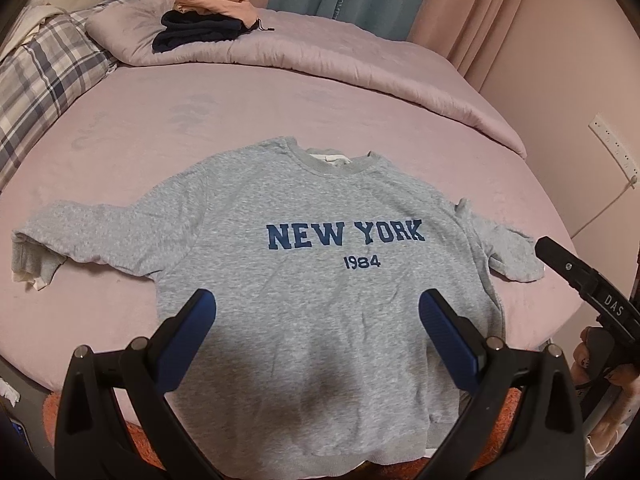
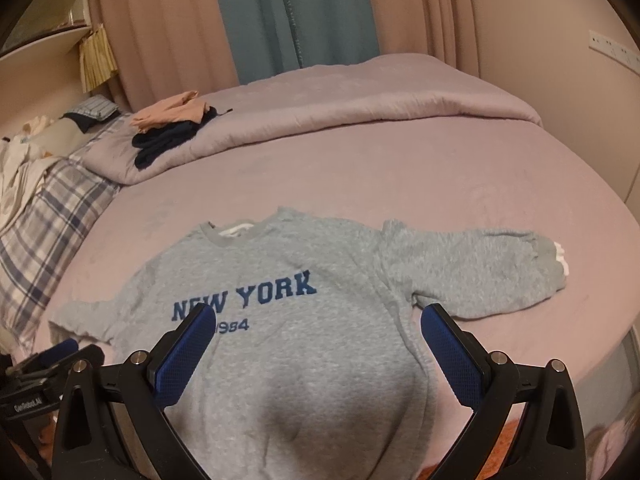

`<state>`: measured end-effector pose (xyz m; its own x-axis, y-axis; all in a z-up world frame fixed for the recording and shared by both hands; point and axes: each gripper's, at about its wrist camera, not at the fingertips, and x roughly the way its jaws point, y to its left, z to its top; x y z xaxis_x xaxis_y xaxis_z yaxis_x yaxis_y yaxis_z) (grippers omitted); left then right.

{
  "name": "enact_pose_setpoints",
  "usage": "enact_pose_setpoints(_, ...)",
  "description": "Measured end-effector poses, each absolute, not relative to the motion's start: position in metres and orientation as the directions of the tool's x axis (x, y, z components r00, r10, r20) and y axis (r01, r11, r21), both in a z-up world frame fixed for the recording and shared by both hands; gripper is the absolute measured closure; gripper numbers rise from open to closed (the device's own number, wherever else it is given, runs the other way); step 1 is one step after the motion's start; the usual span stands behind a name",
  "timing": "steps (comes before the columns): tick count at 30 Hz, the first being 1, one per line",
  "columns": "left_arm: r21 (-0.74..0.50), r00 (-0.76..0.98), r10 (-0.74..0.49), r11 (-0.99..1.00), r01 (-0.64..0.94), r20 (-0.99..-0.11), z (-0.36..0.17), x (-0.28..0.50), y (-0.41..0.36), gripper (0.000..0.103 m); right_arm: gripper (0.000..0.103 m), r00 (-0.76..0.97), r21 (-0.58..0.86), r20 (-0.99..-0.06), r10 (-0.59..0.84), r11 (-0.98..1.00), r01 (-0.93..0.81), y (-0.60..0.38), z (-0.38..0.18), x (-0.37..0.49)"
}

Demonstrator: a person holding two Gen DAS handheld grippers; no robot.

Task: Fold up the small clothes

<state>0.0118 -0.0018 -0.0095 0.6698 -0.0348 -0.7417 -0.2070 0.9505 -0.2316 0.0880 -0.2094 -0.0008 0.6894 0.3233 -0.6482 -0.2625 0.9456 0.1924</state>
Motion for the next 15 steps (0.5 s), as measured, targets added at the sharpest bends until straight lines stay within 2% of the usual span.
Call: enact_pose_setpoints(15, -0.203, 0.618, -0.032, 0.956, -0.210, -0.786, -0.010, 0.022, -0.001, 0.002, 0.001, 0.691, 0.200, -0.653, 0.310, 0.951, -0.237, -0.213, -0.003, 0.097)
